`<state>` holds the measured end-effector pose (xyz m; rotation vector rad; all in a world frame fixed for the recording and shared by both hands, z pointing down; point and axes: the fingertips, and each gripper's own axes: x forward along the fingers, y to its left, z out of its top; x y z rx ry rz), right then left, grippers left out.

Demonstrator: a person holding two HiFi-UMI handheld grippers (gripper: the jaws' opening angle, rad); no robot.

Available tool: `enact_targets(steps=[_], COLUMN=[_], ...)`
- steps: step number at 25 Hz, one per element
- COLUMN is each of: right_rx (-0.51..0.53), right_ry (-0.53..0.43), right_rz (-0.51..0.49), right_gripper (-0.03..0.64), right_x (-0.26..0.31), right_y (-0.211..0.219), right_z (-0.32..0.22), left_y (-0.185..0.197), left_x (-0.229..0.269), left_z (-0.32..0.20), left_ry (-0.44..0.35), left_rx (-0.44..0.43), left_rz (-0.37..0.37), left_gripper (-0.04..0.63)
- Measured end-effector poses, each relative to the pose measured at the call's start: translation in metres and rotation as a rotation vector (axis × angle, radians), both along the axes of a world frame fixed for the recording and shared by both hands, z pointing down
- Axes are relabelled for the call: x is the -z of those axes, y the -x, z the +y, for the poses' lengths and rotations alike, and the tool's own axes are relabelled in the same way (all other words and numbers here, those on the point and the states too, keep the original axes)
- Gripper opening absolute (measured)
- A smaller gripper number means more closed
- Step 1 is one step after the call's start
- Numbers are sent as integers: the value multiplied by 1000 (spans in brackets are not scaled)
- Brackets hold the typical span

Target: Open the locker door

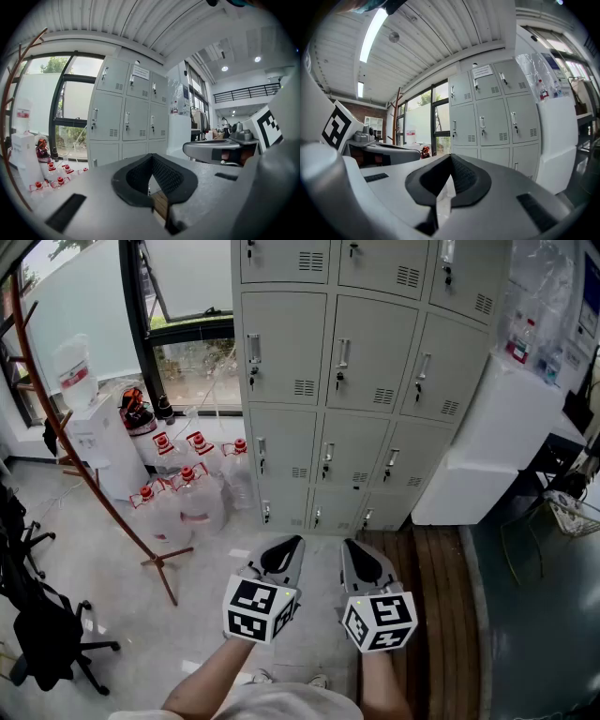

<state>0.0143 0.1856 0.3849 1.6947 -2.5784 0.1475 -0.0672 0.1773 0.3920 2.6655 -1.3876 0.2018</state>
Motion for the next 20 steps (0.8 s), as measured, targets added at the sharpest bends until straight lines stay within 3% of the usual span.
enact_targets(steps=[20], right_rx=[33], right_ry=[-24], right_rz=[-16], right_gripper=[3], right_x=[4], right_y=[-33], right_z=[-10], left_y=[-46], left_x=[-1], left_z=[-11], left_ry=[4], left_rx=[2], left_rz=[-9], left_gripper=[6])
